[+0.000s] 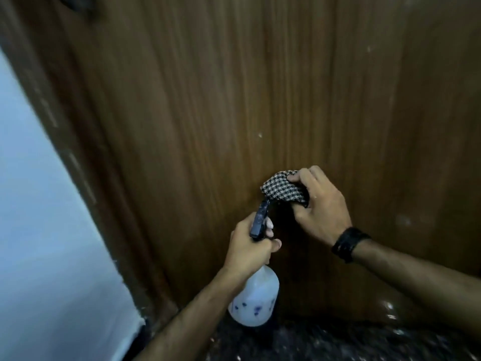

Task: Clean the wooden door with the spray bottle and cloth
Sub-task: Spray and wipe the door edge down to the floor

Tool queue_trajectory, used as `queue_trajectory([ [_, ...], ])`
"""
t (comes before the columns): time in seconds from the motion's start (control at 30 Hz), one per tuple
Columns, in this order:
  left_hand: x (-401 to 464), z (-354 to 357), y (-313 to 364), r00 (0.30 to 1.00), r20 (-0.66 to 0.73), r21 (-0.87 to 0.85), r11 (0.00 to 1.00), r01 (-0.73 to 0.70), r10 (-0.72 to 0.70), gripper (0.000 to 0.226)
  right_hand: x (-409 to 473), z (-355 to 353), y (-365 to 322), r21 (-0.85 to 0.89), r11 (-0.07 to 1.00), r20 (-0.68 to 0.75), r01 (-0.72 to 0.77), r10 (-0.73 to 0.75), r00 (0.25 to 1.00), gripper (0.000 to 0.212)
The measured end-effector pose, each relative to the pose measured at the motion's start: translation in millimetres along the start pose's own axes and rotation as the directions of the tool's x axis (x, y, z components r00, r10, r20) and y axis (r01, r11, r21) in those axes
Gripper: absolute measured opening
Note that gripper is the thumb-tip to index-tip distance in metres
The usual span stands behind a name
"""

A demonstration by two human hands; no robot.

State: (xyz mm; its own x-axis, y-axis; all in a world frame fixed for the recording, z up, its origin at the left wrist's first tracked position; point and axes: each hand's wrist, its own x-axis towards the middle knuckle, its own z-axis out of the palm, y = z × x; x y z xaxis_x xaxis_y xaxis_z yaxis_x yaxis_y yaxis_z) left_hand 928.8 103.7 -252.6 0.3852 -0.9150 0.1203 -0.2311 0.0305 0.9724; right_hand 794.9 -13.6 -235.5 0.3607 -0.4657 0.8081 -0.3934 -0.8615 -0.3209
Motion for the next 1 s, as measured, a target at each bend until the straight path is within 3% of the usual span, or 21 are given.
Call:
queue_trajectory([
  [0.13, -2.7, -41.5, 31.2, 0.998, -0.056, -0.002, 1.0, -0.018, 0.018, 0.028, 56.2, -10.7, -37.3, -0.037, 0.986, 0.146, 0.161, -0.154, 0.977, 0.04],
  [0.23, -4.6, -61.1, 53.2, 0.994, -0.1, -0.004, 0.999, -0.036, 0.035, 0.026, 85.6, -16.5, -61.6, -0.042, 0.979, 0.175, 0.202, -0.192, 0.966, 0.038],
  [0.4, -3.9, -80.0, 89.2, 0.985, -0.162, -0.005, 0.998, -0.066, 0.064, 0.024, 108.0, -9.6, -88.2, 0.033, 0.992, 0.069, 0.125, -0.127, 0.99, 0.033],
  [0.67, 3.4, -105.2, 149.7, 0.959, -0.259, 0.015, 0.994, -0.113, 0.113, 0.027, 143.6, -17.0, -121.9, 0.125, 0.988, 0.089, 0.087, -0.098, 0.991, 0.032],
  [1.0, 26.8, -88.7, 231.4, 0.926, -0.318, 0.01, 0.978, -0.21, 0.202, 0.017, 184.0, -68.1, -103.5, 0.185, 0.983, -0.002, -0.02, 0.02, 1.0, 0.033],
])
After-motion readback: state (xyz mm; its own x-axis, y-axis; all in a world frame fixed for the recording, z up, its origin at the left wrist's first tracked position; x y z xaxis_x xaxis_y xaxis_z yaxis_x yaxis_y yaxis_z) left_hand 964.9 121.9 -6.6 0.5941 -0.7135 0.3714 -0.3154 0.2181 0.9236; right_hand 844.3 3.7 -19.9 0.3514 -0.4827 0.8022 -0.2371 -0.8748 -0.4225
